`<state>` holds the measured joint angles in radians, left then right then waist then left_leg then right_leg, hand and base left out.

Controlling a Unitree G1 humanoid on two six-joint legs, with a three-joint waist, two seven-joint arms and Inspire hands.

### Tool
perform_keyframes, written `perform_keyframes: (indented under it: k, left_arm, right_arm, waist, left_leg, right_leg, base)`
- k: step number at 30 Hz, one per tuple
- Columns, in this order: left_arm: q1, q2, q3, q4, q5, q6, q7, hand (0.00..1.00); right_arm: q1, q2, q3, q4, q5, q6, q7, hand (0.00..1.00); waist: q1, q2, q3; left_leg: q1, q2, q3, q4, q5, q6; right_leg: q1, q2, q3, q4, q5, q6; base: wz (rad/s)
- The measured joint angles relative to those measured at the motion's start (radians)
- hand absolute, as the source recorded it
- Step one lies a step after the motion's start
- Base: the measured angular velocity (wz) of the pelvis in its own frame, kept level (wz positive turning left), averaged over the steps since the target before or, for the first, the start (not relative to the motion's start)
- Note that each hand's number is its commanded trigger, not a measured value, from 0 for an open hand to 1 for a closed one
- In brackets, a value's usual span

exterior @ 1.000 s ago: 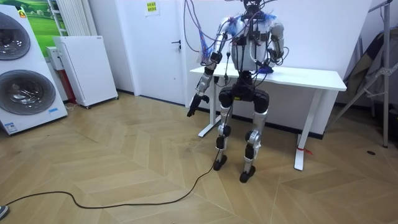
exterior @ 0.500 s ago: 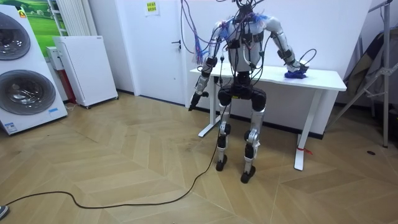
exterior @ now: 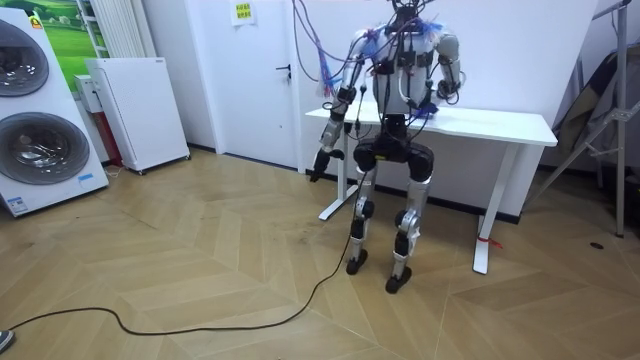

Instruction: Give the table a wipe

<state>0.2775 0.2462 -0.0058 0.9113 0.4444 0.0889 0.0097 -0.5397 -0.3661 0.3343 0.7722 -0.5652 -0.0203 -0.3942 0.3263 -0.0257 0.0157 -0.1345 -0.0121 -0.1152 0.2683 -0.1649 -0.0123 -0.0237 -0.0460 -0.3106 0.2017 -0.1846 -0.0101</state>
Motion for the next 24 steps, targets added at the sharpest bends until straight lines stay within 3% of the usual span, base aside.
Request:
perform_keyframes:
  k: [2, 3, 5, 7, 8, 10, 11, 13, 16, 19, 21, 24]
  left_arm:
    - [0.038, 0.005, 0.001, -0.004, 0.001, 0.013, 0.0, 0.0]
    - [0.046, 0.008, 0.007, -0.005, 0.008, 0.014, 0.0, 0.0]
    - [0.079, 0.013, 0.018, -0.013, 0.007, 0.012, 0.001, 0.0]
    - [0.107, 0.015, 0.047, -0.013, 0.008, 0.011, 0.003, 0.0]
    - [0.109, 0.015, 0.072, -0.014, 0.008, 0.006, 0.003, 0.0]
    - [0.117, 0.016, 0.106, -0.015, 0.01, -0.004, 0.005, 0.0]
    - [0.11, 0.02, 0.116, -0.016, 0.012, -0.009, 0.005, 0.0]
    - [0.087, 0.02, 0.128, -0.016, 0.02, -0.01, 0.008, 0.0]
    - [0.051, 0.019, 0.114, -0.027, 0.016, -0.029, 0.01, 0.0]
    - [0.024, -0.004, 0.072, -0.018, 0.018, -0.022, 0.017, 0.0]
    - [0.02, -0.022, 0.052, -0.018, 0.018, -0.02, 0.018, 0.0]
    - [0.021, -0.023, 0.027, -0.018, 0.019, 0.004, 0.018, 0.0]
  right_arm:
    - [0.044, -0.033, -0.009, 0.056, 0.014, -0.012, -0.004, 1.0]
    - [0.108, -0.05, -0.068, 0.064, 0.041, -0.044, -0.018, 1.0]
    - [0.198, -0.05, -0.136, 0.056, 0.061, -0.084, -0.053, 1.0]
    - [0.282, -0.049, -0.195, 0.056, 0.094, -0.133, -0.079, 1.0]
    - [0.334, -0.048, -0.245, 0.056, 0.095, -0.154, -0.083, 1.0]
    - [0.393, -0.049, -0.306, 0.056, 0.094, -0.16, -0.087, 1.0]
    - [0.424, -0.051, -0.324, 0.056, 0.094, -0.16, -0.087, 1.0]
    - [0.453, -0.053, -0.342, 0.063, 0.093, -0.16, -0.087, 1.0]
    - [0.444, -0.053, -0.332, 0.072, 0.098, -0.132, -0.088, 1.0]
    - [0.371, -0.043, -0.27, 0.074, 0.088, -0.063, -0.093, 1.0]
    - [0.302, -0.031, -0.217, 0.069, 0.052, 0.005, -0.086, 1.0]
    - [0.213, -0.012, -0.108, 0.026, 0.012, 0.055, -0.045, 1.0]
  waist:
    - [-0.014, -0.01, -0.0002]
    - [-0.029, -0.015, -0.0021]
    - [-0.063, -0.022, -0.0057]
    - [-0.081, -0.033, -0.0071]
    - [-0.102, -0.039, -0.0115]
    - [-0.121, -0.042, -0.0154]
    - [-0.135, -0.048, -0.0216]
    - [-0.14, -0.052, -0.0255]
    - [-0.149, -0.039, -0.0254]
    - [-0.116, -0.008, -0.0242]
    - [-0.08, 0.012, -0.0227]
    - [-0.035, 0.007, -0.0195]
  left_leg:
    - [0.0, -0.005, 0.001, -0.001, 0.001, 0.002]
    - [0.001, -0.008, 0.007, -0.001, 0.003, 0.005]
    - [0.012, -0.011, 0.013, -0.002, 0.004, 0.007]
    - [0.041, -0.012, 0.033, -0.009, 0.004, 0.008]
    - [0.055, -0.021, 0.033, -0.011, 0.004, 0.008]
    - [0.078, -0.023, 0.049, -0.017, -0.001, 0.015]
    - [0.083, -0.025, 0.055, -0.018, -0.001, 0.015]
    - [0.095, -0.025, 0.06, -0.019, -0.004, 0.02]
    - [0.11, -0.019, 0.064, -0.017, -0.021, 0.035]
    - [0.109, -0.016, 0.088, -0.006, -0.033, 0.032]
    - [0.094, -0.01, 0.088, 0.006, -0.034, 0.029]
    - [0.075, -0.006, 0.085, 0.0, -0.023, 0.029]
  right_leg:
    - [0.02, -0.005, -0.017, -0.002, -0.004, 0.006]
    - [0.032, -0.007, -0.009, -0.003, -0.004, 0.007]
    - [0.051, -0.01, 0.011, -0.01, -0.004, 0.008]
    - [0.083, -0.017, 0.006, -0.021, -0.006, 0.013]
    - [0.105, -0.02, 0.004, -0.03, -0.005, 0.015]
    - [0.123, -0.022, 0.01, -0.031, -0.005, 0.016]
    - [0.128, -0.024, 0.011, -0.032, -0.005, 0.017]
    - [0.137, -0.025, 0.012, -0.033, -0.004, 0.02]
    - [0.146, -0.023, 0.022, -0.029, -0.011, 0.032]
    - [0.139, -0.02, 0.043, -0.029, -0.009, 0.034]
    - [0.103, -0.011, 0.073, -0.009, -0.002, 0.025]
    - [0.052, 0.006, 0.115, 0.006, 0.0, 0.011]
  base:
    - [0.72]
    - [0.73]
    - [0.49]
    - [0.15]
    - [0.05]
    - [-0.05]
    - [-0.18]
    - [-0.26]
    - [-0.28]
    - [-0.65]
    - [-0.53]
    - [-0.56]
